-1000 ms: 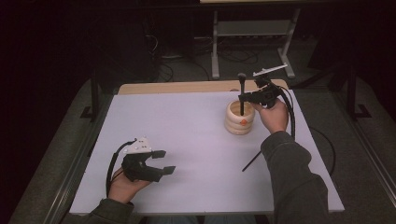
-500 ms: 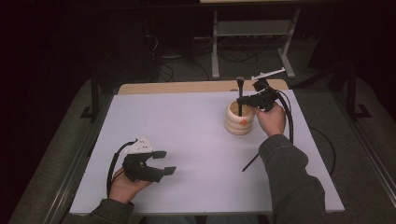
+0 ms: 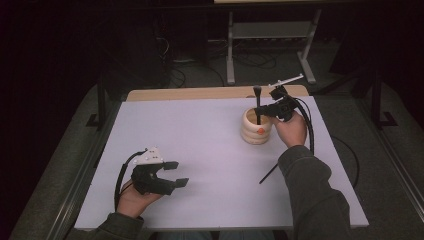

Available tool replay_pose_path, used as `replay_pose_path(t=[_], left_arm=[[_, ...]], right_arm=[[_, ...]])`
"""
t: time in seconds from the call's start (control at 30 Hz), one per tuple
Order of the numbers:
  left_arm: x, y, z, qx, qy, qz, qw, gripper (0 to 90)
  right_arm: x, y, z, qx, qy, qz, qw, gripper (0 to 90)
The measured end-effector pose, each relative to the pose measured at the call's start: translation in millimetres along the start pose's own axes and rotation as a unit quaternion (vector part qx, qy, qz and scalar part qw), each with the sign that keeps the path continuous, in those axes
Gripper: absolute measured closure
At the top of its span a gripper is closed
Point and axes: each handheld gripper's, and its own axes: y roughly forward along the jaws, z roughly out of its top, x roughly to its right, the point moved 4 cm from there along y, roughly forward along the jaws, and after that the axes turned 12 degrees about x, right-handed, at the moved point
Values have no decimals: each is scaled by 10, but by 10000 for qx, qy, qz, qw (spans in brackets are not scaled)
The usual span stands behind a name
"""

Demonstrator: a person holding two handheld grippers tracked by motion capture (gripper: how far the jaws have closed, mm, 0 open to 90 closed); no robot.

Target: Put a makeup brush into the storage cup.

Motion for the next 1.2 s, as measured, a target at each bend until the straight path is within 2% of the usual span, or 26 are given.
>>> replay_pose_path(t=[0.13,0.3,0.4,0.57,0.83,1.2], left_arm=[[-2,-1,2,28,-20,1,10000,293],[-4,4,1,24,-29,-7,10000,292],[-3,2,1,27,-37,-2,10000,291],[-10,1,-2,31,-52,-2,10000,291],[-24,2,-6,3,-47,-2,10000,291],[-47,-3,-10,30,-100,0,9999,291]], right_arm=[[16,-42,-6,-30,-11,-91,10000,646],[29,-145,-1,61,62,-73,9999,630],[32,-187,-6,78,94,-26,9999,620],[23,-249,-37,101,4,4,9999,610],[15,-356,-82,134,57,107,9998,578],[-19,-457,-143,138,-29,247,9996,563]])
